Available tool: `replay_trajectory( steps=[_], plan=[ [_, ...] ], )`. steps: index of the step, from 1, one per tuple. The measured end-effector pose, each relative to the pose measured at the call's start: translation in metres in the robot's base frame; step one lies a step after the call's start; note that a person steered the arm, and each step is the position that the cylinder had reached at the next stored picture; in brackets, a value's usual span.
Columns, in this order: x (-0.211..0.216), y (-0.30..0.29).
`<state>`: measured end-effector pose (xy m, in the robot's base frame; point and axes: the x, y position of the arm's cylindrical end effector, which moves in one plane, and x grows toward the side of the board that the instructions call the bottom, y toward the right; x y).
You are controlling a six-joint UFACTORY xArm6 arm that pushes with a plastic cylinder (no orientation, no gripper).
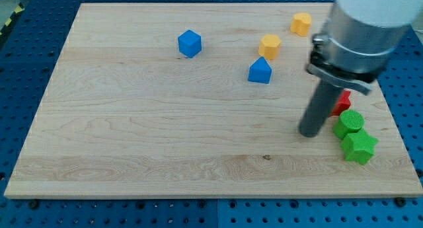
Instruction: Slide blue triangle between red circle and red star
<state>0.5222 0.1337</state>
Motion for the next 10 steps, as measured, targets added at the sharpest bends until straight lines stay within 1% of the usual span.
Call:
replay_trajectory(
  steps=[2, 3, 4, 5, 6, 7, 10],
  plan=[
    [-0.071, -0.031],
    [-0.079, -0.087],
    [-0.095, -0.132],
    [-0.136, -0.130],
    [-0.138, -0.118],
    [-0.138, -0.093],
    [-0.112, -0.030]
  ],
)
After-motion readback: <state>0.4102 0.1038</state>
